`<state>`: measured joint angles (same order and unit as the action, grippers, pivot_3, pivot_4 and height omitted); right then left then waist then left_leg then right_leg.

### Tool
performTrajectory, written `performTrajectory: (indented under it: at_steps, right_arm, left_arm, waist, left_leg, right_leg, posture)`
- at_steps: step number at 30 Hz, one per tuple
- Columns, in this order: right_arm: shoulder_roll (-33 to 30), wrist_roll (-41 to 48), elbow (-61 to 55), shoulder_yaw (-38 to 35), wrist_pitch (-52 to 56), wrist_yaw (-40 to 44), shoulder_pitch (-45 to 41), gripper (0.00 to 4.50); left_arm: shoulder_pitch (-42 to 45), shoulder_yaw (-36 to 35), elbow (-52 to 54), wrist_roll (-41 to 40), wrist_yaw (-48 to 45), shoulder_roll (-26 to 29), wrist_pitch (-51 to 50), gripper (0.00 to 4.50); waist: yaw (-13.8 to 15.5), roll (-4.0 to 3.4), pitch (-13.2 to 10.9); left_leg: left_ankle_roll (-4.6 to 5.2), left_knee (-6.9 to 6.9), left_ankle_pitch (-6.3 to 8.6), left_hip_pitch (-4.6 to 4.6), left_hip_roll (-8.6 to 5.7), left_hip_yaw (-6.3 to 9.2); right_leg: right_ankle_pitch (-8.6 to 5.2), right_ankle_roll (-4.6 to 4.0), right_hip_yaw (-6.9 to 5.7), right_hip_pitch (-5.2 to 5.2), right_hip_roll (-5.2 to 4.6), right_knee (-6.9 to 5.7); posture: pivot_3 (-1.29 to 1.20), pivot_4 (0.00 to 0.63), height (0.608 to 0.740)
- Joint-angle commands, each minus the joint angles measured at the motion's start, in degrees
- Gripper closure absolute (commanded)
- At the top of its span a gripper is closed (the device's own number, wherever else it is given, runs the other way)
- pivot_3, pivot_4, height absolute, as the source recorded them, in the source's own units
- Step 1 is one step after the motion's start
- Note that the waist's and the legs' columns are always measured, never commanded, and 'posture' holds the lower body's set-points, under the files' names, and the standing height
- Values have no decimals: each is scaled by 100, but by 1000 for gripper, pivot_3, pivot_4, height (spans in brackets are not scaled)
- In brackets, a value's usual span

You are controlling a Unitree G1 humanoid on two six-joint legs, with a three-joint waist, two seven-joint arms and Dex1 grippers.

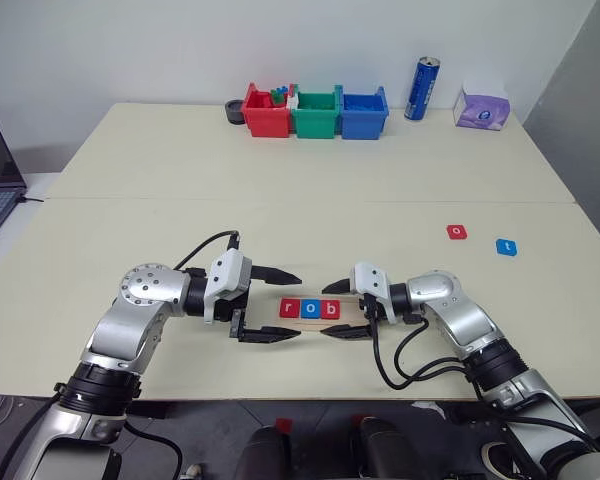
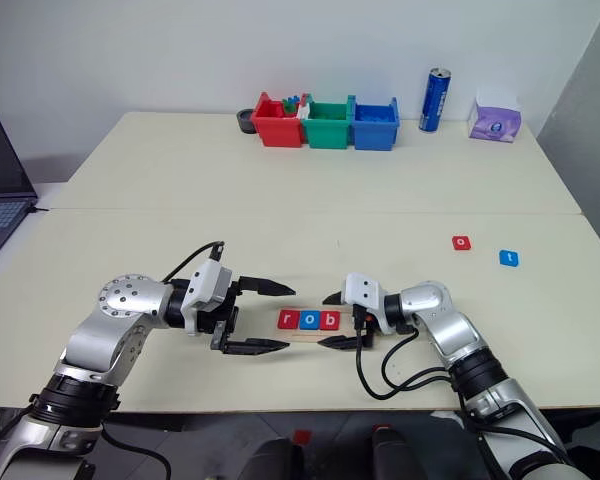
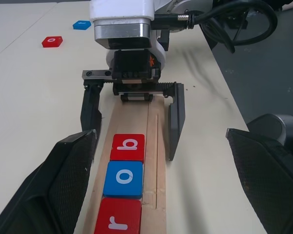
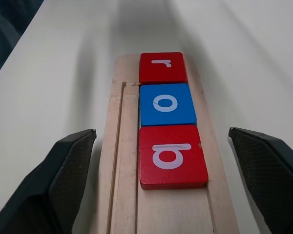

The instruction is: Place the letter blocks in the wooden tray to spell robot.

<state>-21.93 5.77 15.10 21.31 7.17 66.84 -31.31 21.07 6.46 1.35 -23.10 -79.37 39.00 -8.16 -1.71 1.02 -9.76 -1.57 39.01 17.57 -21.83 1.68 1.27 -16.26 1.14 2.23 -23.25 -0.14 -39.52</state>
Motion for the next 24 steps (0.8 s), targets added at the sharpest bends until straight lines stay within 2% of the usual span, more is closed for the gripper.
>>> performTrajectory:
  at_steps: [1,5,8,17,19,24]
  right_arm:
    - [-149,252,-581,-311,236,3,-12,33]
    - [-482,497,-1216,-637,584,-17,166,33]
    - [-635,680,-1530,-788,801,-2,328,626]
    - [-557,351,-1408,-558,403,-272,606,3905]
    - [-520,183,-1271,-461,204,-343,608,4492]
    - [-467,22,-1105,-317,-31,-386,637,4492]
  left_arm:
    - [22,-45,73,-14,18,-9,72,0]
    - [-28,-57,84,-19,14,4,80,0]
    - [-29,-58,73,-21,25,-7,75,0]
    - [38,-38,5,7,9,-29,100,0]
    - [41,-38,8,13,11,-24,96,0]
    - [-32,-75,97,-8,12,19,68,0]
  waist:
    - [1,-1,0]
    - [12,0,0]
    - [9,0,0]
    - [-2,0,0]
    - [0,0,0]
    - [1,0,0]
  left_leg:
    - [0,0,0,0,0,0]
    - [0,0,0,-3,2,2]
    - [0,0,0,-3,0,2]
    - [1,-1,0,-2,-1,1]
    - [1,-1,0,-2,-1,2]
    - [0,-1,0,-2,-2,1]
  right_leg:
    - [0,0,0,0,0,0]
    - [0,0,0,0,-3,2]
    - [0,0,0,0,-3,3]
    - [0,0,1,0,4,2]
    - [0,0,0,0,5,2]
    - [0,0,0,0,4,3]
  posture:
    - [0,150,740]
    - [0,150,740]
    - [0,150,740]
    - [0,150,740]
    - [0,150,740]
    - [0,150,740]
